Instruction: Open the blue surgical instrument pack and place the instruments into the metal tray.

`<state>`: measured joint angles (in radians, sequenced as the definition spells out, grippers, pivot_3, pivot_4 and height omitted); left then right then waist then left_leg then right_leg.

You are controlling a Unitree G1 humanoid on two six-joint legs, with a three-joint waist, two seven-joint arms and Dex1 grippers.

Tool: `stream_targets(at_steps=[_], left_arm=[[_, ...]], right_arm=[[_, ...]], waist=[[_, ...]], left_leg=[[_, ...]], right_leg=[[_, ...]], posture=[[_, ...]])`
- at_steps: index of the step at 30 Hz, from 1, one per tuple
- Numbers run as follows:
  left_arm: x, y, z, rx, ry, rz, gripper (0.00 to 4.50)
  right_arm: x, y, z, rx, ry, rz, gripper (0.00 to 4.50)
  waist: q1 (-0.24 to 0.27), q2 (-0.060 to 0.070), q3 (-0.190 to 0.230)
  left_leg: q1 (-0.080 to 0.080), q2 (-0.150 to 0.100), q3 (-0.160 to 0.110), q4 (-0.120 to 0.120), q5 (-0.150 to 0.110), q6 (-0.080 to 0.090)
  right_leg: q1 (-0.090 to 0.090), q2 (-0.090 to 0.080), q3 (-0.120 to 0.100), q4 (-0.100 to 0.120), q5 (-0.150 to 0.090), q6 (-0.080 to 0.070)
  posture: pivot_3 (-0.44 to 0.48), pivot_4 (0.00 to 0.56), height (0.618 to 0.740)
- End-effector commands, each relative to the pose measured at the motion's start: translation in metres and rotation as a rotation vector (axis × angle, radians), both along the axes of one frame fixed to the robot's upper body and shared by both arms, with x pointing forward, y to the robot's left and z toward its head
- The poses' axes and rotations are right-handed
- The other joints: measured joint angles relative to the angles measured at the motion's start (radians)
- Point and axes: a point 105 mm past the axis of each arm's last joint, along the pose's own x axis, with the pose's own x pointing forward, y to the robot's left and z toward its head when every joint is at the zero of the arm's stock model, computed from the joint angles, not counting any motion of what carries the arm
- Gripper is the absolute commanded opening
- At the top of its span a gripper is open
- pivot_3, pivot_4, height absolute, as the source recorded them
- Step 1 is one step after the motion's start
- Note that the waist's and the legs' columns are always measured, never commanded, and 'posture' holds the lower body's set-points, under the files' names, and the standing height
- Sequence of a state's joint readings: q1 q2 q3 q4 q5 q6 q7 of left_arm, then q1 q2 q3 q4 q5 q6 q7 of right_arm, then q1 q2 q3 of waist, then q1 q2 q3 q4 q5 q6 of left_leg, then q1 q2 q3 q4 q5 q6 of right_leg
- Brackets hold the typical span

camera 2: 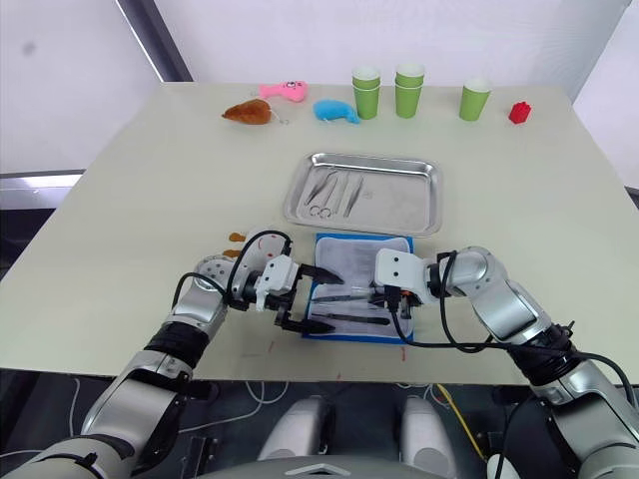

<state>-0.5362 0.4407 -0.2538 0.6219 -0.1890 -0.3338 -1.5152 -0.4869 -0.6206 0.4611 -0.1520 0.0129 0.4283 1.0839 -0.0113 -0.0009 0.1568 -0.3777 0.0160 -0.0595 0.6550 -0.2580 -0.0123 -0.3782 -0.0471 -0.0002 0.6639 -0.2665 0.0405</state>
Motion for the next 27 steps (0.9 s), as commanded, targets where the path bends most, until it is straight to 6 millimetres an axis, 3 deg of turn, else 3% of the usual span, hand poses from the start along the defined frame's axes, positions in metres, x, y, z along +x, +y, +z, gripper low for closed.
stream_targets(at_steps=[1,17,27], left_arm=[[-0.012,0.001,-0.028,0.086,0.077,-0.008,4.5],[-0.012,0.001,-0.028,0.088,0.076,-0.011,4.5],[-0.011,0.0,-0.028,0.087,0.074,-0.006,4.5]], right_arm=[[-0.001,-0.014,-0.012,-0.069,0.033,-0.045,0.07],[-0.015,-0.018,-0.011,-0.065,0.182,-0.242,0.07],[-0.006,-0.016,-0.014,-0.092,0.113,-0.23,0.07]], waist=[[0.001,0.0,-0.001],[0.007,0.0,-0.001],[0.001,-0.003,-0.003]], left_leg=[[0.0,0.0,0.0,0.0,0.0,0.0],[-0.001,-0.002,-0.002,0.0,0.0,0.0],[0.0,-0.002,-0.002,0.0,0.0,0.0]], right_leg=[[0.0,0.0,0.0,0.0,0.0,0.0],[0.0,-0.001,0.0,-0.001,0.0,0.0],[0.0,-0.001,0.0,-0.001,-0.001,0.001]], posture=[[0.0,0.15,0.739],[0.0,0.15,0.739],[0.0,0.15,0.739]])
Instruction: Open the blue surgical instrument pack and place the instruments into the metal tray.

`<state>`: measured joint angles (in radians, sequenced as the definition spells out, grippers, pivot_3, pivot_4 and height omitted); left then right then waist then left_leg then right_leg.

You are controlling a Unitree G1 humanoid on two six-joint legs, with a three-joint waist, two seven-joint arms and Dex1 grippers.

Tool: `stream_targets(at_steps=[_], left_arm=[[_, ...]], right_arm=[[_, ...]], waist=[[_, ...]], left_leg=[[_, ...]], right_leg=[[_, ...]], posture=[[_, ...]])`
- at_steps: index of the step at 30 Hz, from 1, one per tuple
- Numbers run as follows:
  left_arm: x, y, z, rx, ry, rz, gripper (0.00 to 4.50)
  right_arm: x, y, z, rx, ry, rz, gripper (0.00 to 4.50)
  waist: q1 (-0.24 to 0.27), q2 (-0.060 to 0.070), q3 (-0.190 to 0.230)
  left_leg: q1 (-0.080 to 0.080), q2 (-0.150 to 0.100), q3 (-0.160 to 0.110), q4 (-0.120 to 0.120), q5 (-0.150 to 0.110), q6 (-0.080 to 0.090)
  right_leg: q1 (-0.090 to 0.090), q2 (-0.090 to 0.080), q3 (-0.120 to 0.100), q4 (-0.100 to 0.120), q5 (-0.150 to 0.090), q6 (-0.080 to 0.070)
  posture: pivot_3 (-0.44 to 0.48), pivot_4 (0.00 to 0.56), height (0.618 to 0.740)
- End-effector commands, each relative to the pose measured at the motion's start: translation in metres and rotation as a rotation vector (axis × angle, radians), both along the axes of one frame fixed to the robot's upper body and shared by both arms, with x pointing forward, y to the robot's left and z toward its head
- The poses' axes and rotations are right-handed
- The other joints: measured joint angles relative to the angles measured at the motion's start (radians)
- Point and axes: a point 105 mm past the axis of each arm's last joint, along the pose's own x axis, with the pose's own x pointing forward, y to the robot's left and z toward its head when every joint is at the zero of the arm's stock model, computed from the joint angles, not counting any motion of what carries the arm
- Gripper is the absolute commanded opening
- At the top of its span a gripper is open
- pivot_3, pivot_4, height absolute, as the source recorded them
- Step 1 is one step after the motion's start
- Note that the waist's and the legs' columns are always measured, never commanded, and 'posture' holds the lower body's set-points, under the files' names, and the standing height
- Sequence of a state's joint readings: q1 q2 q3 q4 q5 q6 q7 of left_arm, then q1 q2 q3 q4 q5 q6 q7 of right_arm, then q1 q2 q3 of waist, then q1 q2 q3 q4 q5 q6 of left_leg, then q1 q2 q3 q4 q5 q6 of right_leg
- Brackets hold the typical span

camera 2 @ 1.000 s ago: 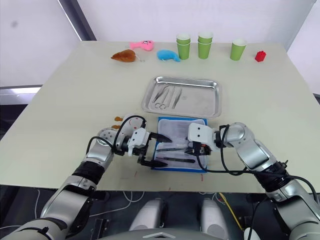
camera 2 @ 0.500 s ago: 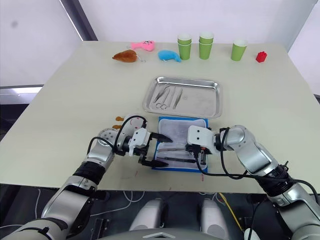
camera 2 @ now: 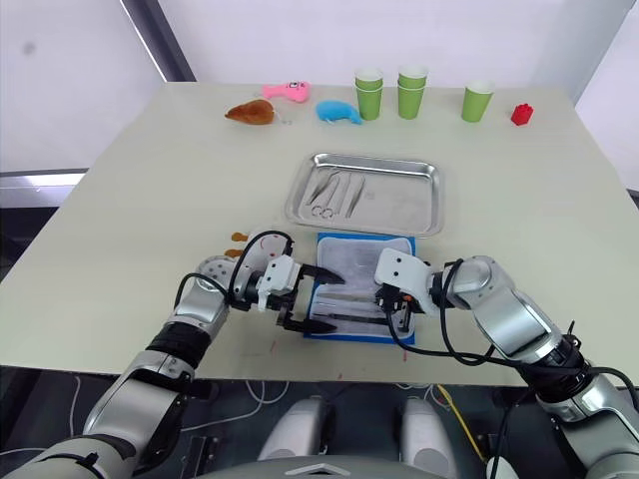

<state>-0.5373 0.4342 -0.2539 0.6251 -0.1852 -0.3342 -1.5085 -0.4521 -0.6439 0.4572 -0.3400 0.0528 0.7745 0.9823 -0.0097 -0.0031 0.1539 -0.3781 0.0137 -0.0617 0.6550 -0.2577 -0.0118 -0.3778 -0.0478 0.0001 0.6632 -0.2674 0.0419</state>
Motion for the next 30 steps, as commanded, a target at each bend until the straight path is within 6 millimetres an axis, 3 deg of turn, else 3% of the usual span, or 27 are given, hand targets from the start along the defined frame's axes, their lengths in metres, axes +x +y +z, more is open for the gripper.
stream_targets(at_steps=[1,8,12,13,22,25,27,30], left_arm=[[-0.011,0.002,-0.027,0.091,0.075,-0.009,4.5],[-0.011,0.003,-0.027,0.093,0.074,-0.004,4.5],[-0.01,0.003,-0.027,0.093,0.073,-0.003,4.5],[-0.01,0.003,-0.027,0.093,0.072,-0.003,4.5],[-0.01,0.003,-0.027,0.096,0.071,-0.004,4.5],[-0.009,0.003,-0.026,0.096,0.068,-0.003,4.5],[-0.009,0.003,-0.026,0.096,0.067,-0.002,4.5],[-0.009,0.003,-0.027,0.096,0.068,-0.001,4.5]], right_arm=[[0.003,-0.009,-0.014,-0.06,0.033,-0.036,0.07],[0.004,-0.004,-0.015,-0.032,0.039,-0.033,0.07],[0.008,-0.004,-0.015,-0.036,0.021,-0.045,1.6],[0.009,-0.005,-0.015,-0.037,0.02,-0.052,1.78],[0.001,-0.005,-0.022,-0.048,0.074,-0.045,1.78],[0.002,-0.006,-0.025,-0.063,0.065,-0.045,0.9],[0.002,-0.006,-0.025,-0.063,0.064,-0.043,0.05],[0.002,-0.005,-0.023,-0.062,0.058,-0.035,0.01]], waist=[[-0.002,-0.001,-0.001],[-0.002,-0.002,-0.005],[-0.002,-0.002,-0.006],[-0.001,-0.002,-0.006],[-0.001,-0.002,-0.007],[-0.002,-0.002,-0.007],[-0.003,-0.003,-0.008],[-0.002,-0.003,-0.008]], left_leg=[[0.0,0.0,0.0,0.0,0.0,0.0],[0.0,0.0,0.0,0.0,0.001,0.001],[0.0,0.0,0.0,0.0,0.001,0.001],[0.0,0.0,0.0,0.0,0.001,0.001],[0.0,0.0,-0.001,0.0,0.001,0.001],[0.0,0.0,-0.001,0.0,0.001,0.001],[0.0,0.0,-0.001,0.0,0.001,0.001],[0.0,0.0,-0.001,0.0,0.001,0.001]], right_leg=[[0.0,0.0,0.0,0.0,0.0,0.0],[0.0,0.0,0.0,0.0,-0.001,0.001],[0.0,0.0,0.0,0.0,-0.001,0.001],[0.0,0.0,0.0,0.0,-0.001,0.001],[0.0,0.0,0.0,0.0,-0.001,0.002],[0.0,0.0,0.0,0.0,-0.001,0.002],[0.0,0.0,0.0,0.0,-0.001,0.002],[0.0,0.0,0.0,0.0,-0.001,0.002]], posture=[[0.0,0.15,0.739],[0.0,0.15,0.739],[0.0,0.15,0.739],[0.0,0.15,0.739],[0.0,0.15,0.739],[0.0,0.15,0.739],[0.0,0.15,0.739],[0.0,0.15,0.739]])
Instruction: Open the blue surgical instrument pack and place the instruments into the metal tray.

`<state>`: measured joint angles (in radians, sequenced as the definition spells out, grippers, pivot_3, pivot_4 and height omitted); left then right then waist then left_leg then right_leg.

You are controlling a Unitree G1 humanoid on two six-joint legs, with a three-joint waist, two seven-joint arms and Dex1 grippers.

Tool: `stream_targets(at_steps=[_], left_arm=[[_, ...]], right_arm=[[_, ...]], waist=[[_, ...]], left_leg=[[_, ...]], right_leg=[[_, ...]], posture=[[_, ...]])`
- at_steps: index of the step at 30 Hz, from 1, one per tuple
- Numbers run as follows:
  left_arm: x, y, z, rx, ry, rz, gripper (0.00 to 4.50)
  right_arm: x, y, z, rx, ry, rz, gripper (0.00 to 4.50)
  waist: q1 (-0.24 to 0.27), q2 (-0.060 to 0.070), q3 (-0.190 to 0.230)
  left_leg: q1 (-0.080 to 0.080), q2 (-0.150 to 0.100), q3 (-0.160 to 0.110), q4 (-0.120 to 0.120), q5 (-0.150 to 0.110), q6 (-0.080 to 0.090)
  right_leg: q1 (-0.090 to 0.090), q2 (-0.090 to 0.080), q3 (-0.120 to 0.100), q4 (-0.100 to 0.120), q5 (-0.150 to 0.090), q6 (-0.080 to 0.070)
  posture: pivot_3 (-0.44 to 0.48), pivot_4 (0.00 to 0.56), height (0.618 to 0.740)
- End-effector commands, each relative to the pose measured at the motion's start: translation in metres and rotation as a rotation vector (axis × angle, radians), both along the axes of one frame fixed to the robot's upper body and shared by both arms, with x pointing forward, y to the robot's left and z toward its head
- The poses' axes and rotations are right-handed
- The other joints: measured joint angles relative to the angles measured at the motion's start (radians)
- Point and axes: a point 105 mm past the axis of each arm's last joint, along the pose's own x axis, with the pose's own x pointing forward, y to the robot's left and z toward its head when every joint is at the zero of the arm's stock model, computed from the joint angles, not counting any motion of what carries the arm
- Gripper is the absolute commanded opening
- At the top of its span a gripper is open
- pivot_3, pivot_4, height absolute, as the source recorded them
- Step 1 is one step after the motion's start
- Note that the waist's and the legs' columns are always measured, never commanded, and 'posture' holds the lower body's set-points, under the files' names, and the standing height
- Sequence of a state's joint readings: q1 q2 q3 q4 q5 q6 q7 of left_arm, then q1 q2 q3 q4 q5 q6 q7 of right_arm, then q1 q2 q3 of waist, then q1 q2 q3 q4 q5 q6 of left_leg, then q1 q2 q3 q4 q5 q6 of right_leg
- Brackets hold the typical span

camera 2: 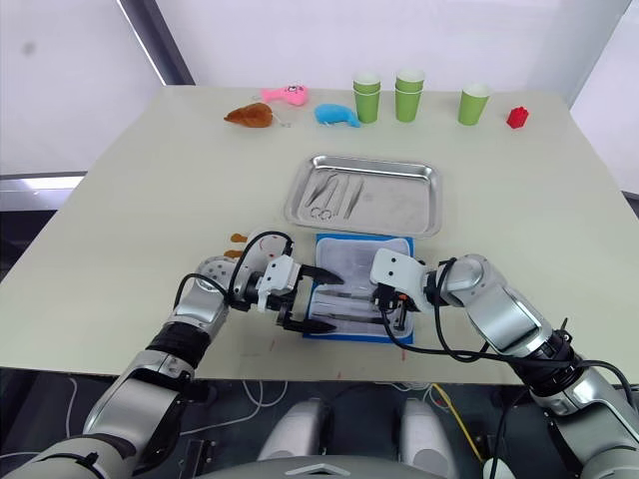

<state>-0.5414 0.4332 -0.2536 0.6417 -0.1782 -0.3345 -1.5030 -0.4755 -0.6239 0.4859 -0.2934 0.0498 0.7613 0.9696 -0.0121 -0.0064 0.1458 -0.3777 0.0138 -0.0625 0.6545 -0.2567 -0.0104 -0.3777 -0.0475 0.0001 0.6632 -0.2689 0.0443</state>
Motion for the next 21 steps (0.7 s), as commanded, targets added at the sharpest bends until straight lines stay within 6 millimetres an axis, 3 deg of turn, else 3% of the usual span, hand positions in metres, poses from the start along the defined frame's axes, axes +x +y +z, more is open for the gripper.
stream_targets(at_steps=[1,11,21], left_arm=[[-0.01,0.002,-0.025,0.089,0.061,-0.012,4.5],[-0.012,0.002,-0.029,0.096,0.066,-0.011,4.5],[-0.014,0.001,-0.03,0.095,0.068,-0.016,4.5]], right_arm=[[-0.002,-0.009,-0.018,-0.059,0.046,-0.034,0.01],[-0.004,0.002,0.005,-0.093,-0.006,0.04,0.01],[-0.003,-0.002,0.027,-0.207,-0.062,0.041,0.01]], waist=[[0.0,0.0,0.0],[0.002,0.0,0.0],[0.003,0.002,0.001]], left_leg=[[0.0,0.0,0.0,0.0,0.0,0.0],[0.0,0.0,0.0,0.0,0.0,0.0],[-0.002,-0.002,-0.002,-0.001,0.0,0.0]], right_leg=[[0.0,0.0,0.0,0.0,0.0,0.0],[0.0,0.0,0.0,0.0,0.0,0.0],[-0.001,-0.002,-0.001,-0.001,0.0,0.0]], posture=[[0.0,0.15,0.739],[0.0,0.15,0.739],[0.0,0.15,0.739]])
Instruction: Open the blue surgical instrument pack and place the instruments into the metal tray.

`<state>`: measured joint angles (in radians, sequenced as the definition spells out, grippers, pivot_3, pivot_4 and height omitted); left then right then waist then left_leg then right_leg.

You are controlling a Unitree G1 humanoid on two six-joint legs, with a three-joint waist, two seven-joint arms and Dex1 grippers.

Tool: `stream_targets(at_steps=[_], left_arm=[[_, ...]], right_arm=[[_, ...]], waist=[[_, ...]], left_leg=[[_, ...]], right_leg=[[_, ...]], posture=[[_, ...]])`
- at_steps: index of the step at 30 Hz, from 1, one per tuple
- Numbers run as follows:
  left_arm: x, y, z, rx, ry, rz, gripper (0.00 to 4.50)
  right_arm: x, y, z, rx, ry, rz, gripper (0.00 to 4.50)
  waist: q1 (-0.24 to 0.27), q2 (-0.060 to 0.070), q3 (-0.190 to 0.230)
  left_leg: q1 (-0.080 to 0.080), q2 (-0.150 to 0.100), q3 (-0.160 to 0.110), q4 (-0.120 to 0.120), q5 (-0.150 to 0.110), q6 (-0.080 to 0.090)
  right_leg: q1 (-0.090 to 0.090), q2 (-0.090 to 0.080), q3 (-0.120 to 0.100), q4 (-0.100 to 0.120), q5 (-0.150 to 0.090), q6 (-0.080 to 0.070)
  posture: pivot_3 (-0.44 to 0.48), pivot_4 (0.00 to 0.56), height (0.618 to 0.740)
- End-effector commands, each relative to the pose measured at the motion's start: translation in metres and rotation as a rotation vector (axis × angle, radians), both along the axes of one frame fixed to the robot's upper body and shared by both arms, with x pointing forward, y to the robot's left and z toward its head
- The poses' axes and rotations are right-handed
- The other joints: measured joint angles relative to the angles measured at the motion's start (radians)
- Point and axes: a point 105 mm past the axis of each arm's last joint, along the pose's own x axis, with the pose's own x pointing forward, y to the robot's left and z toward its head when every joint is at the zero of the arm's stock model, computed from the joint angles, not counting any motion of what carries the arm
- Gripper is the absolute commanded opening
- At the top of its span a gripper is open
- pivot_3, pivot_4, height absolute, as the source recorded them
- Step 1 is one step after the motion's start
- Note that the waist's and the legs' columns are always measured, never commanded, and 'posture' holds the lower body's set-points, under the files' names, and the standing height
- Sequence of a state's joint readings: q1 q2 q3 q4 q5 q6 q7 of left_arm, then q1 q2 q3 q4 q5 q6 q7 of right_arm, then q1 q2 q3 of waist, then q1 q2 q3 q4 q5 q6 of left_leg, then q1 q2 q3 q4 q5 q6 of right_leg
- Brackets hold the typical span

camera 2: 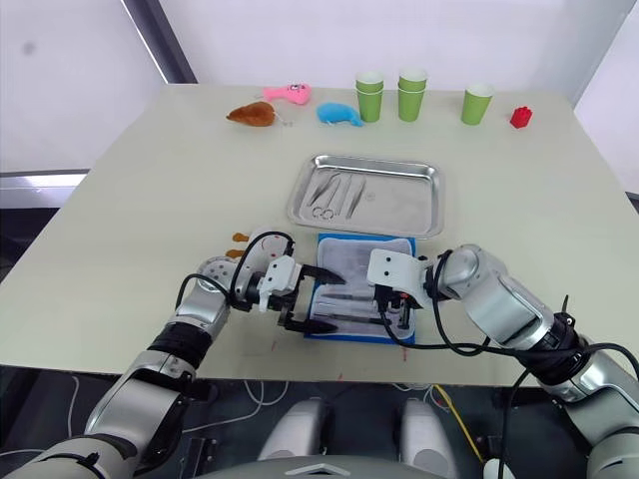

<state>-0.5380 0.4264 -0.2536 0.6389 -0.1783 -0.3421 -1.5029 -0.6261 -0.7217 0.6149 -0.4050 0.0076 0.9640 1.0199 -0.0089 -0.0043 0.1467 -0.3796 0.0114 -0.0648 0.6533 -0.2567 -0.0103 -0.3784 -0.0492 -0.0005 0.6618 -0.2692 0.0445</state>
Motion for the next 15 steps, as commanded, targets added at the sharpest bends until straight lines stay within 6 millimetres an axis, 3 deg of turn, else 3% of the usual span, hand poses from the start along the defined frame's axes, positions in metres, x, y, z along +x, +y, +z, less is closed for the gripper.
stream_targets(at_steps=[1,15], left_arm=[[-0.012,0.003,-0.03,0.104,0.072,-0.01,4.5],[-0.013,0.002,-0.031,0.109,0.075,-0.017,4.5]], right_arm=[[0.001,0.003,0.013,-0.018,-0.054,0.013,0.01],[-0.001,-0.001,0.029,-0.076,-0.098,0.013,0.01]], waist=[[0.0,0.0,0.0],[0.0,0.001,0.001]], left_leg=[[0.0,0.0,0.0,0.0,0.0,0.0],[-0.001,0.0,0.0,0.0,0.0,0.0]], right_leg=[[0.0,0.0,0.0,0.0,0.0,0.0],[0.0,0.0,-0.001,-0.001,0.0,0.0]], posture=[[0.0,0.15,0.739],[0.0,0.15,0.739]])
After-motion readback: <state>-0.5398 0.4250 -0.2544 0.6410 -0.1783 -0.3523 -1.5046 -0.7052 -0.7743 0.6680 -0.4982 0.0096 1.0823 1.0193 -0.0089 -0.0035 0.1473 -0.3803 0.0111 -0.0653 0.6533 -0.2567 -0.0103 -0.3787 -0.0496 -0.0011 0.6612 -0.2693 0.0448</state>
